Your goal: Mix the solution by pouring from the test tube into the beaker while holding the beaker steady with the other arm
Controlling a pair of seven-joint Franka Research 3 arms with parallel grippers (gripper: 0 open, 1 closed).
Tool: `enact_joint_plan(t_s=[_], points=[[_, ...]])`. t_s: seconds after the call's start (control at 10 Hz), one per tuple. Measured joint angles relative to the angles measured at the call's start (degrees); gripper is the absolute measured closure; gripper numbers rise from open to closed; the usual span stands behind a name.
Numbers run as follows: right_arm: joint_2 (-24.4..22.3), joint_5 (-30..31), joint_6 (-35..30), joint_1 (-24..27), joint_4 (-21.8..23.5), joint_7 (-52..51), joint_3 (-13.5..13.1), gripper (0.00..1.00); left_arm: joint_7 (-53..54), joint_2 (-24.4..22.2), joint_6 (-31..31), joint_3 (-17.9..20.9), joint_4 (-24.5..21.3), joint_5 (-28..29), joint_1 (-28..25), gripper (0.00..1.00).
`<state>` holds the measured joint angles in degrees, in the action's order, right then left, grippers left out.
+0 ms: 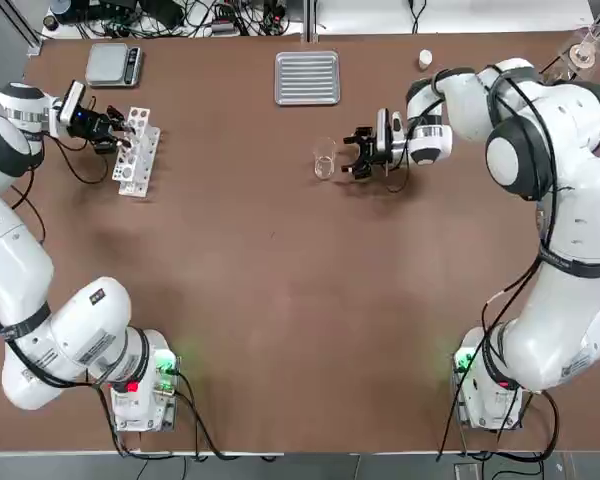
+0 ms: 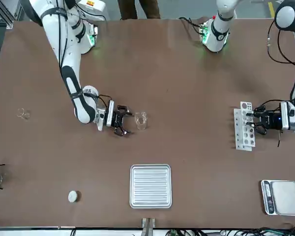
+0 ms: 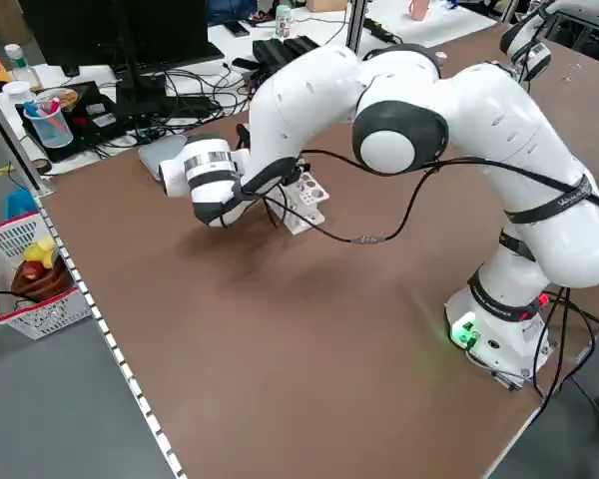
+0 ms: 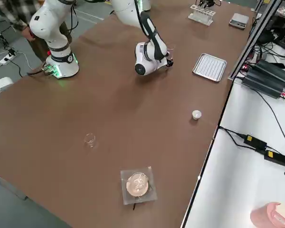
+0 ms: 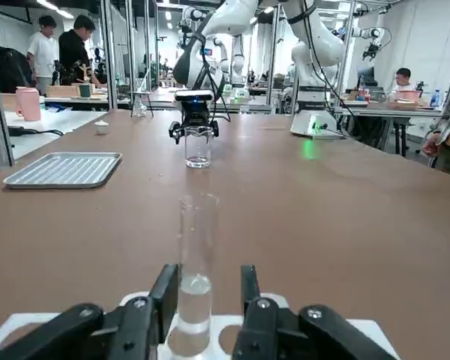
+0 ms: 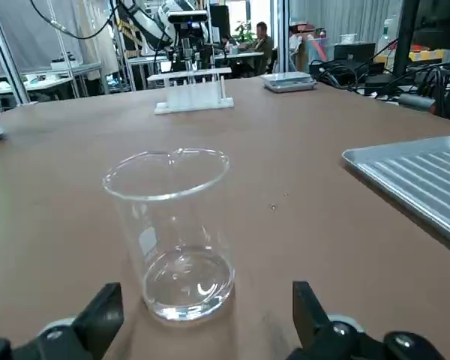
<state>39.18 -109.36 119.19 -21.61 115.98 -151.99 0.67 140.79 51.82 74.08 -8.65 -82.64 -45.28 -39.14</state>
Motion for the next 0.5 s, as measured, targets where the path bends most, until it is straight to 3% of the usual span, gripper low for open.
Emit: enact_joint_plan(t_s=[0.5], points=[[1.2, -3.0, 1.1, -0.6, -1.5, -0.5, -0.1, 0.00, 0.0, 0.1, 0.5, -0.2, 0.0, -0.3, 0.1, 0.68]])
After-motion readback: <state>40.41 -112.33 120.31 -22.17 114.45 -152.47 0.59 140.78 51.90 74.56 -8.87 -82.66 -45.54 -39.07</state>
